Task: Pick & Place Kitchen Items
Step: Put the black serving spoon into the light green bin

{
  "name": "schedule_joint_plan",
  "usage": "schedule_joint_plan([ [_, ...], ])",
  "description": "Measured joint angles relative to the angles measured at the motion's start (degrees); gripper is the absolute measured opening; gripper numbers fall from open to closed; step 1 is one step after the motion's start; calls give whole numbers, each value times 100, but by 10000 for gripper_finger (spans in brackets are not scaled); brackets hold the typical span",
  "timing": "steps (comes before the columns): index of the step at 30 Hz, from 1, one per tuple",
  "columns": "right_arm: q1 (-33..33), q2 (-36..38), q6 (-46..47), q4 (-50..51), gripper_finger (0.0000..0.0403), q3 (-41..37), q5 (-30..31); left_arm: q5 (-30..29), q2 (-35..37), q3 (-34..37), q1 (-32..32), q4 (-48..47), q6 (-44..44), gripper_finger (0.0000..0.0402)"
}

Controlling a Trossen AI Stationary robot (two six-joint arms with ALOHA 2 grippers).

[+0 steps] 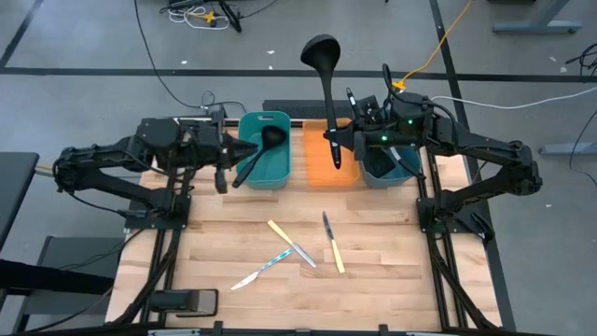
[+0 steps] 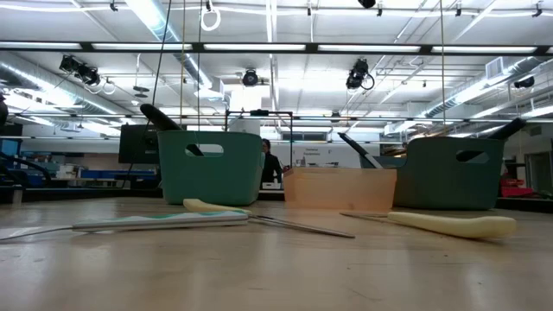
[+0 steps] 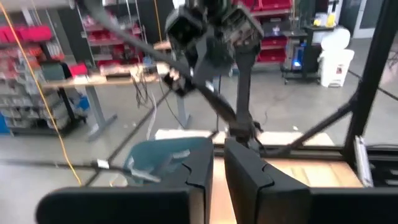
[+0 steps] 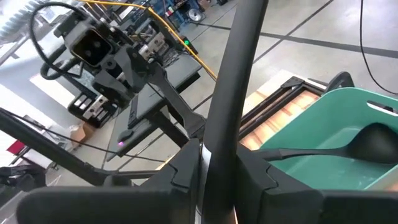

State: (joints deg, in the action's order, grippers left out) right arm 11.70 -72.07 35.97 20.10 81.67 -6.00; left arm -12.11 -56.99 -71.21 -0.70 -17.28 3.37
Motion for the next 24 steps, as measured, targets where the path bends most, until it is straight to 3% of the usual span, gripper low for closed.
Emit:
schedule_joint_plan([
  [13, 0, 0, 55, -27, 68, 0, -160, -55, -355, 11, 1, 152, 332, 90],
  [24, -1, -2, 322, -28, 68, -2, -407, -287, -531, 10, 3, 429, 1907, 134],
])
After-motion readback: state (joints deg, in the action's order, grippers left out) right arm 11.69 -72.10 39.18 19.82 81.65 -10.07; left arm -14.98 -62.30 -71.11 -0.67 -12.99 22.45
